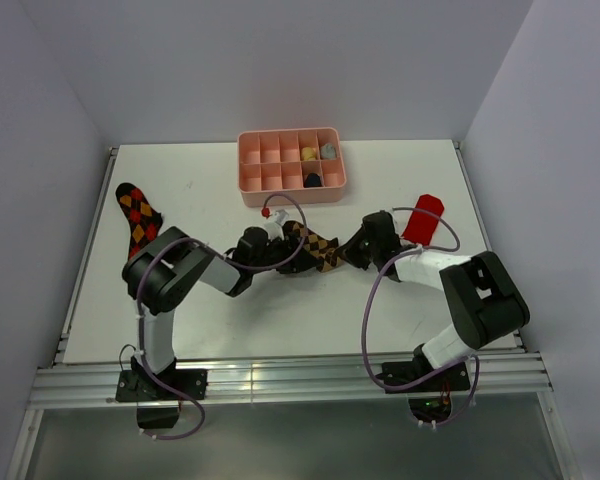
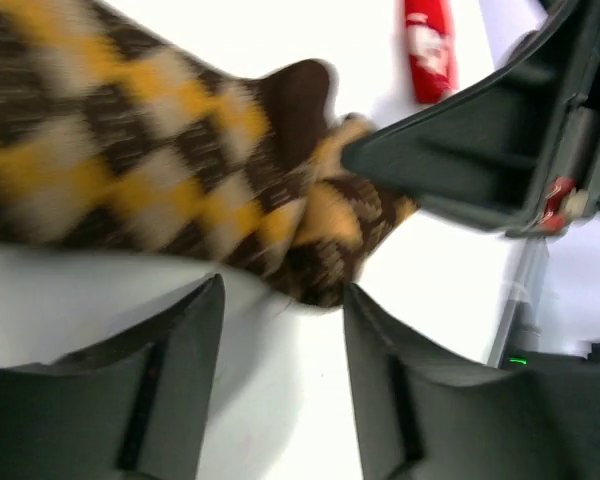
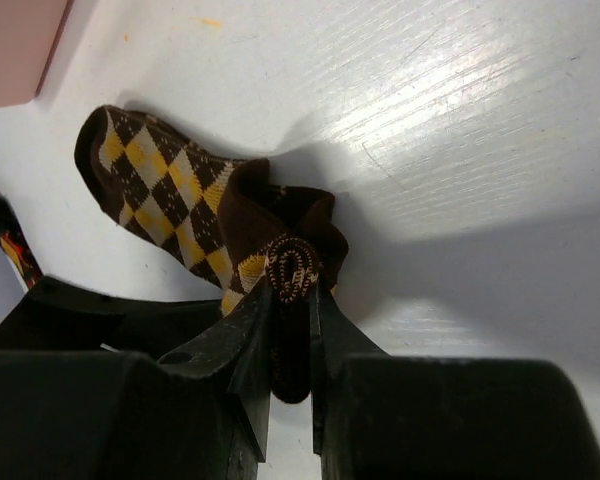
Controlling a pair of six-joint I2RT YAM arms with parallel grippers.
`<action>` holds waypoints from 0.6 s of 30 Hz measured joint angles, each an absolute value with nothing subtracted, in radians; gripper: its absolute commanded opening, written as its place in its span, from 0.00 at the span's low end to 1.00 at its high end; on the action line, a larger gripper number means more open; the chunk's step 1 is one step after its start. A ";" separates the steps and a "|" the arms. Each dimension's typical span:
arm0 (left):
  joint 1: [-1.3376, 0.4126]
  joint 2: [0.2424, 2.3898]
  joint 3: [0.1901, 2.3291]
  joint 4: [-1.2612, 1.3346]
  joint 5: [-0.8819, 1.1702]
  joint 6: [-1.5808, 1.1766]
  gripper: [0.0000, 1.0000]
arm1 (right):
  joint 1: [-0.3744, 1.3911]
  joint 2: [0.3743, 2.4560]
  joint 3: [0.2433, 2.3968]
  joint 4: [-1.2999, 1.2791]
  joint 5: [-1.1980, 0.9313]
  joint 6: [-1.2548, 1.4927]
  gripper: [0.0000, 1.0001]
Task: Roll the socks
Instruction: Roll the sock at the center of the board.
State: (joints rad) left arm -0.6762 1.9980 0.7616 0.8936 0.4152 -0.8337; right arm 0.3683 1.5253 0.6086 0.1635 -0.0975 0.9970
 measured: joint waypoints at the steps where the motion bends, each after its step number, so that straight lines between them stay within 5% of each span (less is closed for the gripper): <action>1: -0.677 1.966 0.729 0.884 0.376 -0.806 0.60 | 0.368 1.526 0.620 0.142 -0.097 0.996 0.00; 9: -0.830 1.750 0.646 0.819 0.051 -0.391 0.79 | 0.371 1.538 0.690 0.021 -0.093 0.975 0.00; 18: -0.995 1.829 0.679 0.880 -0.131 0.034 0.79 | 0.373 1.550 0.736 -0.054 -0.097 0.960 0.00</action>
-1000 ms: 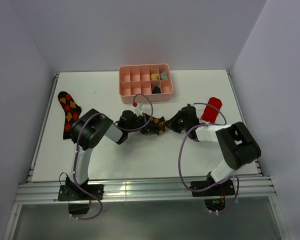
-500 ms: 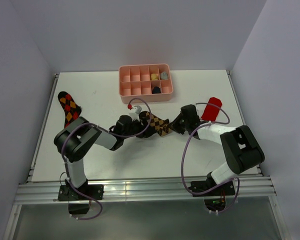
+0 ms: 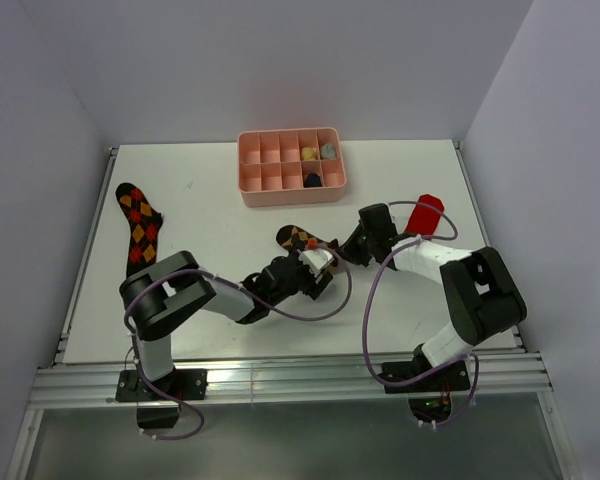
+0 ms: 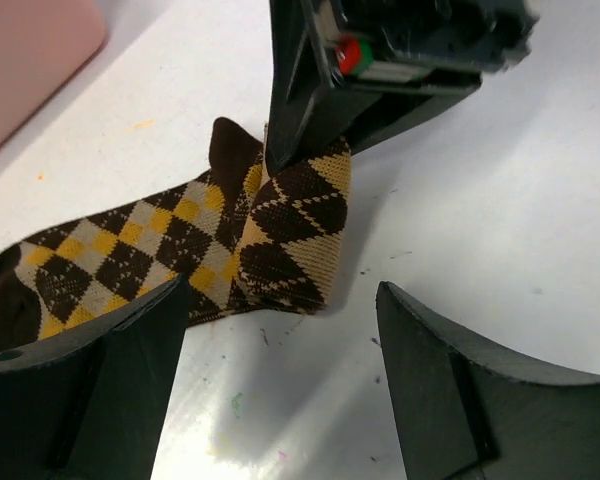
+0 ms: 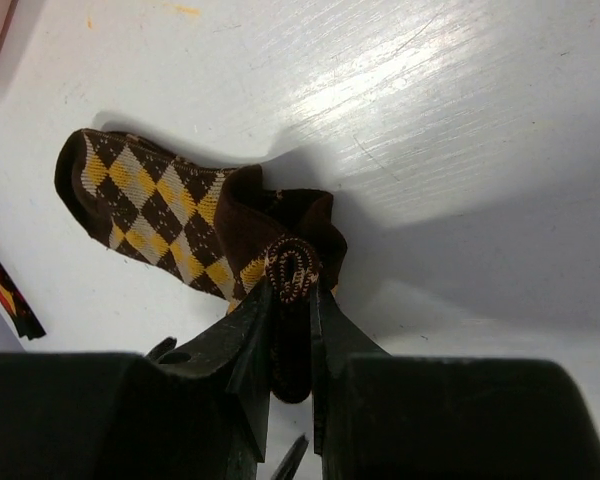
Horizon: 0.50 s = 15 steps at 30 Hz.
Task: Roll the socks
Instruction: Roll the sock at the center of the board.
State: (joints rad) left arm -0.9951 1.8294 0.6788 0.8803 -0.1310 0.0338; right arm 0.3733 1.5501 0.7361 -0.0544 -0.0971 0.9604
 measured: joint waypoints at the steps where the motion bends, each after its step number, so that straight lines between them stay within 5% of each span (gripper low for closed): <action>1: -1.003 1.848 0.684 0.890 -0.148 0.072 0.79 | 0.373 1.552 0.739 -0.057 -0.099 0.960 0.00; 15: -1.063 1.984 0.760 0.973 -0.280 0.344 0.71 | 0.373 1.565 0.747 -0.067 -0.140 0.953 0.00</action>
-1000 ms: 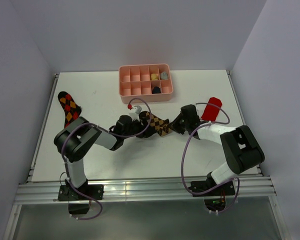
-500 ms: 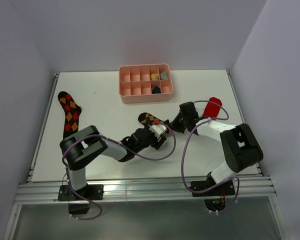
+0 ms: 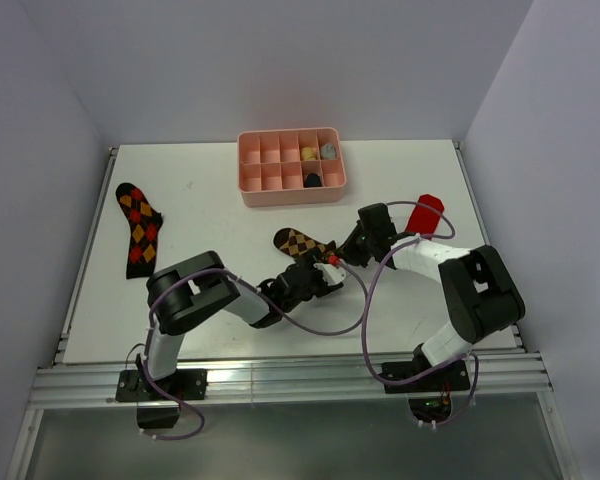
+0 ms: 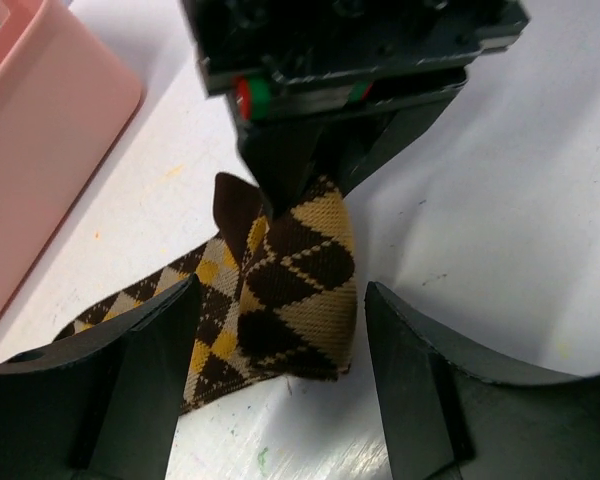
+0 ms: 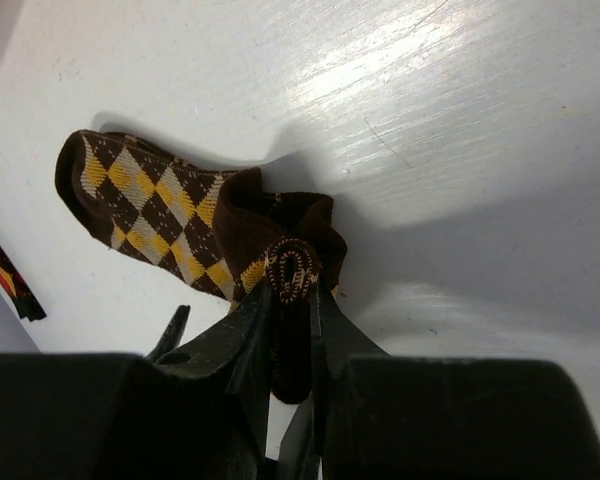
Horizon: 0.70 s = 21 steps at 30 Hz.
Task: Roll the socks
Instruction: Roll the sock at the center of the board.
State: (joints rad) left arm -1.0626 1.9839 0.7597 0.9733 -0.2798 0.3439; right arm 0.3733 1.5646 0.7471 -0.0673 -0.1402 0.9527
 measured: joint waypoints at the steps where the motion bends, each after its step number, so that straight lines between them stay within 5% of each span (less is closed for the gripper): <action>1: -1.069 1.990 0.766 0.978 -0.286 0.356 0.69 | 0.373 1.566 0.748 -0.067 -0.143 0.953 0.00; 15: -1.100 2.025 0.812 0.920 -0.333 0.379 0.41 | 0.373 1.575 0.754 -0.070 -0.148 0.952 0.00; 21: -1.108 2.040 0.842 0.887 -0.369 0.330 0.15 | 0.373 1.575 0.754 -0.068 -0.138 0.950 0.00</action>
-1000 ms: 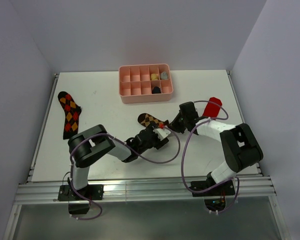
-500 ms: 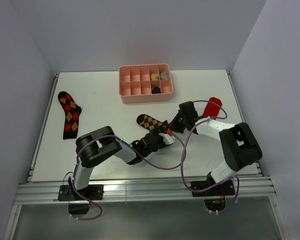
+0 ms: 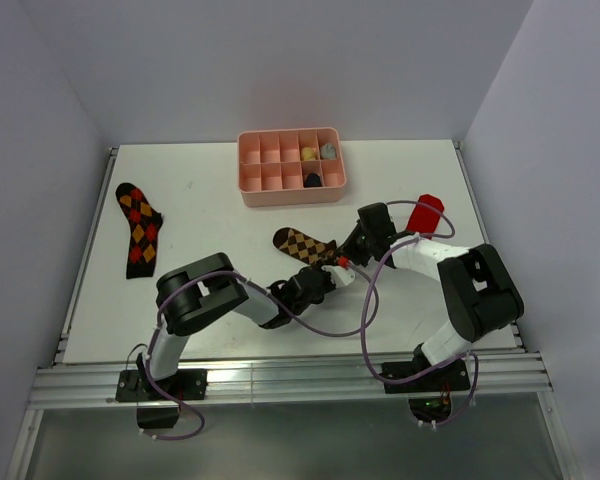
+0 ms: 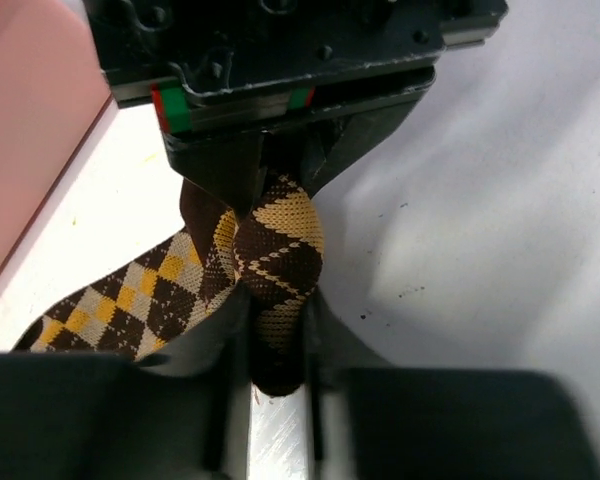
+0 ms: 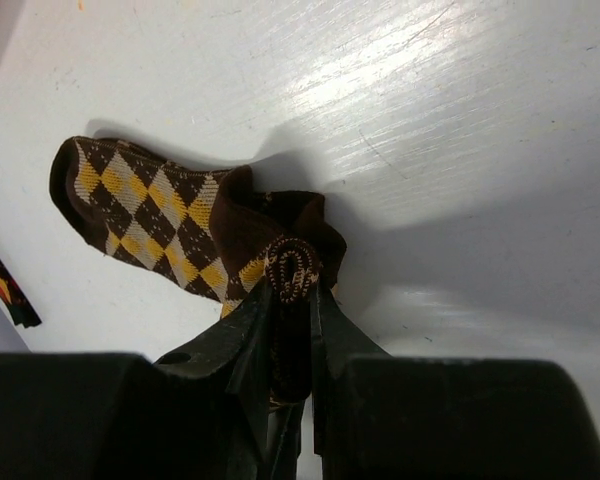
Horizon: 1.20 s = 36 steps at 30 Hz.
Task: Roll the socks
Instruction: Roll the sock at the center of the board.
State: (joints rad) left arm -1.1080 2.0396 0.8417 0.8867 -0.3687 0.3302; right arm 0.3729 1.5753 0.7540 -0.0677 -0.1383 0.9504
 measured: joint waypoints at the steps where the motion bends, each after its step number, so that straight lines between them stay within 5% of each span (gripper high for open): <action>1: -1.108 2.040 0.845 0.882 -0.373 0.319 0.04 | 0.372 1.575 0.754 -0.067 -0.137 0.949 0.00; 9: -1.082 2.013 0.847 0.842 -0.332 0.140 0.00 | 0.372 1.560 0.754 -0.060 -0.141 0.936 0.47; 14: -0.985 1.958 0.814 0.812 -0.173 -0.098 0.00 | 0.372 1.514 0.754 -0.057 -0.152 0.925 0.62; 23: -0.813 1.918 0.717 0.878 0.056 -0.490 0.01 | 0.365 1.475 0.724 0.031 -0.192 0.922 0.76; 36: -0.679 2.007 0.628 1.131 0.290 -0.851 0.01 | 0.371 1.594 0.677 0.250 -0.305 0.934 0.78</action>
State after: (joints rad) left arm -0.6788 2.0068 0.6277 1.1313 0.2901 -0.8513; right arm 0.3706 1.5940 0.6773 0.2497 -0.3050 0.9344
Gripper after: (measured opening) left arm 0.110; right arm 0.780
